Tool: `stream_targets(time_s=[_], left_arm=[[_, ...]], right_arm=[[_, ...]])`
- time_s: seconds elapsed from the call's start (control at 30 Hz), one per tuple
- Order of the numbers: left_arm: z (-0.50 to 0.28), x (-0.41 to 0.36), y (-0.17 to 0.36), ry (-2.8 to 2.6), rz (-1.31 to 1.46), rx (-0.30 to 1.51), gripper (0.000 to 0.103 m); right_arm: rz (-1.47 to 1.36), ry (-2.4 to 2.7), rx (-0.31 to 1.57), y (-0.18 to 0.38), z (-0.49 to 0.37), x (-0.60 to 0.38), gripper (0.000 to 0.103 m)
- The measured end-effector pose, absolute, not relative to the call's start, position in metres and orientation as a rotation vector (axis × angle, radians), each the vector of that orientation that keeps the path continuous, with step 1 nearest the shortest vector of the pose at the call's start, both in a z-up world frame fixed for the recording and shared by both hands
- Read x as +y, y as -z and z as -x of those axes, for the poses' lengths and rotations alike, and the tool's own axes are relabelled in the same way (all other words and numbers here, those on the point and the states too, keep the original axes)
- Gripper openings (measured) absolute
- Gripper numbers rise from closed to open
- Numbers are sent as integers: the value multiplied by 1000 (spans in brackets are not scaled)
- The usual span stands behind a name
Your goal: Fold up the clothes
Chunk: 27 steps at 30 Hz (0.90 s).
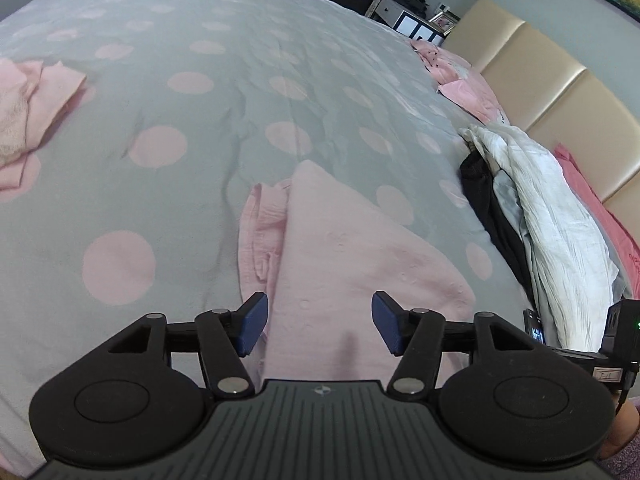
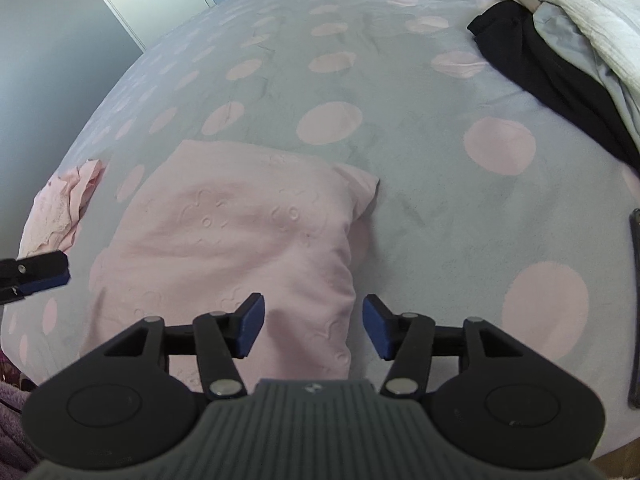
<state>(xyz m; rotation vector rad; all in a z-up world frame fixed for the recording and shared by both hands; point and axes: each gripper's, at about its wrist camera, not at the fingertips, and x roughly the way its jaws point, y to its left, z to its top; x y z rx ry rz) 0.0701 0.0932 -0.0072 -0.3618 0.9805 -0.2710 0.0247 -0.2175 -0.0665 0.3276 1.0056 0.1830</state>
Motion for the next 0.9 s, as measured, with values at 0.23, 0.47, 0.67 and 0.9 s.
stream_targets(time_s=[0.23, 0.47, 0.67, 0.9], left_arm=[[-83, 104, 35, 287, 368, 970, 63], [-101, 109, 63, 253, 410, 1016, 64], [-107, 108, 91, 245, 461, 1064, 65], [-109, 92, 95, 256, 429, 1058, 58]], right_arm=[[-379, -201, 1040, 82, -39, -217, 69], [-398, -206, 1074, 99, -50, -216, 72], [-439, -223, 1072, 108, -60, -221, 78], [-385, -246, 1033, 112, -64, -211, 81]])
